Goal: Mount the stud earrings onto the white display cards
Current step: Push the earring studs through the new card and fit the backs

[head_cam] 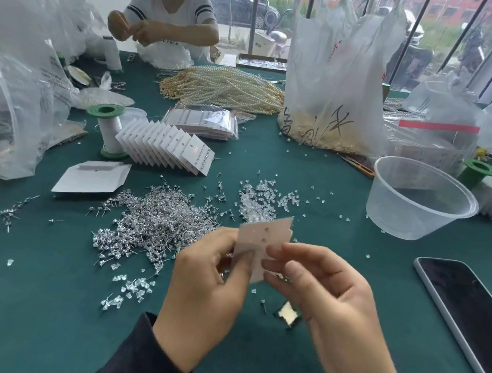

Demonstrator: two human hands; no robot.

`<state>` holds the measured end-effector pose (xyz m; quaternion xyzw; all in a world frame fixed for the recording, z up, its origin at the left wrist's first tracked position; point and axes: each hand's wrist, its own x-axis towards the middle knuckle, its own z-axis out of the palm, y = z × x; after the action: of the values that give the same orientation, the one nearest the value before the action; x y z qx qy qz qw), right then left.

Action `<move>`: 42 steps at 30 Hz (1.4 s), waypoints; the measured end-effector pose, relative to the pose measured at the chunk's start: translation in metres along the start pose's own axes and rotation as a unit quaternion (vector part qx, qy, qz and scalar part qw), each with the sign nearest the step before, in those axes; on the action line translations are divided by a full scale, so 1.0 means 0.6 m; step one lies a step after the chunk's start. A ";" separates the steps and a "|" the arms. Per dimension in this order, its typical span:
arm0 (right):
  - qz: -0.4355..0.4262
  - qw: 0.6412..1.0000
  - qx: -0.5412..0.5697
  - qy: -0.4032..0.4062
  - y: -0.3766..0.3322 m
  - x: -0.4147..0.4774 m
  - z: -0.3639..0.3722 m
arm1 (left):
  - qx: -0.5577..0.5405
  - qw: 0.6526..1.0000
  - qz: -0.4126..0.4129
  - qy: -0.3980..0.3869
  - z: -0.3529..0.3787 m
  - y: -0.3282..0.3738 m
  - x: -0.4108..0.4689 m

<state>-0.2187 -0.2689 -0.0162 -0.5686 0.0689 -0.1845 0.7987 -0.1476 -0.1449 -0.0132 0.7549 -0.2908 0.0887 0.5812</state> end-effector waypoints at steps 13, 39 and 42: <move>-0.351 0.825 -0.437 0.077 0.021 0.018 0.050 | -0.276 0.950 -0.146 0.000 -0.009 0.013 -0.012; -0.094 0.792 -0.604 0.003 0.036 0.021 0.011 | -0.060 0.976 -0.205 0.043 -0.039 -0.036 -0.012; -0.098 0.862 -0.491 0.073 0.025 0.017 0.012 | -0.033 0.981 -0.188 0.037 -0.039 -0.039 -0.012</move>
<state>-0.2035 -0.2620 -0.0266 -0.8759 0.1530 -0.2450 0.3864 -0.1362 -0.1172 -0.0288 0.7729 -0.1247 -0.0040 0.6222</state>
